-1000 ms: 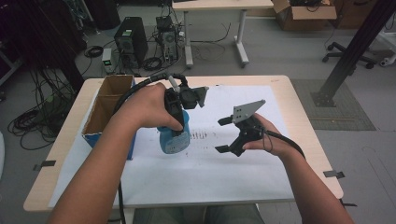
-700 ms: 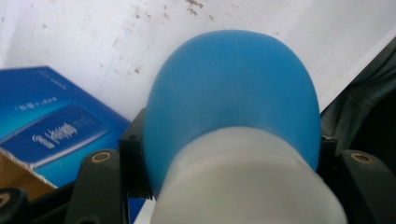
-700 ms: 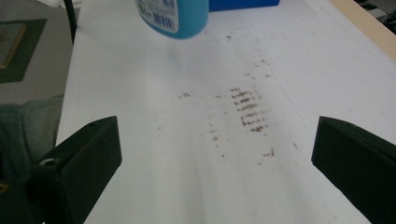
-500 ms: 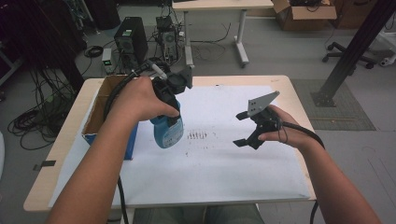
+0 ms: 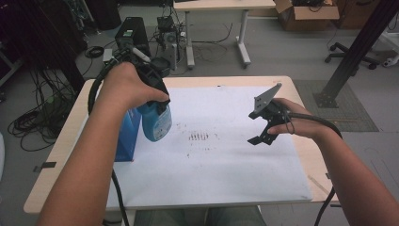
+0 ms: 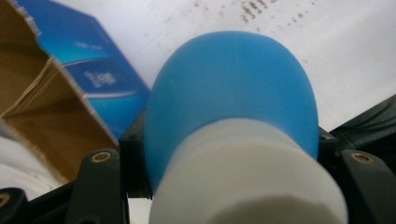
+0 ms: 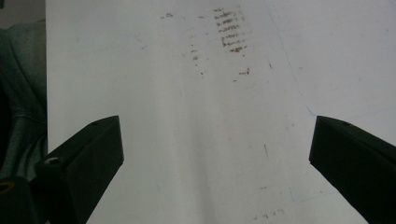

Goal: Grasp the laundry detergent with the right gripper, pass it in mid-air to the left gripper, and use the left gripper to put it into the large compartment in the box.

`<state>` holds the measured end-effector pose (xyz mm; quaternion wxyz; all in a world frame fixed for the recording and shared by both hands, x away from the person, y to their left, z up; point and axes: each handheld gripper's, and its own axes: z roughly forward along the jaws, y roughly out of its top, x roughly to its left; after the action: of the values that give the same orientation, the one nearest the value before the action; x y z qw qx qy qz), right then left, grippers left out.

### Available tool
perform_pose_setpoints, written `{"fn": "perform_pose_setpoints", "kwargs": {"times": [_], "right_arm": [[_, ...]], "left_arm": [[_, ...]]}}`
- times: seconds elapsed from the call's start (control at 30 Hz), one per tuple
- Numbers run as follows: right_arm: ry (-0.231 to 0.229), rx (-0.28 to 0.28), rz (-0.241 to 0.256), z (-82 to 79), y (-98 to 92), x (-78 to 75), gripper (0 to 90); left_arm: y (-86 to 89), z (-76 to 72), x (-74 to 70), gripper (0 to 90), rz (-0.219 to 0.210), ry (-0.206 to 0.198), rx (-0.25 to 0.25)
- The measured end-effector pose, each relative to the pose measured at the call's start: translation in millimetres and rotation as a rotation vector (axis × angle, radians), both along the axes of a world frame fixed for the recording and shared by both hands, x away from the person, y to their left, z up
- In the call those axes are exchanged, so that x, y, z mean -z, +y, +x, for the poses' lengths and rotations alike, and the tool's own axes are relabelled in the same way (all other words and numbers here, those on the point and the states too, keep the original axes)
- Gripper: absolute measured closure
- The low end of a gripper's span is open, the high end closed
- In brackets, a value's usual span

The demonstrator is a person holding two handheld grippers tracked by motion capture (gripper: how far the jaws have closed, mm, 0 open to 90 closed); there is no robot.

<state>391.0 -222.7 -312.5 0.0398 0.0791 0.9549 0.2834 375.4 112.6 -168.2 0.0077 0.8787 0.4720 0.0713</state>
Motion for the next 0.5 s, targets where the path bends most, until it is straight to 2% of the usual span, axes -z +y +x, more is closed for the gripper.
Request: {"fn": "perform_pose_setpoints", "kwargs": {"times": [0.3,0.5], "right_arm": [[0.028,-0.007,-0.038,5.0,-5.5,-4.9,3.0],[0.036,-0.017,-0.072,8.6,-3.4,-5.5,3.3]], "left_arm": [[29.4,3.4,-24.3,38.1,-0.005,-0.022,-0.136],[48.7,2.5,-46.6,38.1,-0.02,-0.05,-0.228]]}}
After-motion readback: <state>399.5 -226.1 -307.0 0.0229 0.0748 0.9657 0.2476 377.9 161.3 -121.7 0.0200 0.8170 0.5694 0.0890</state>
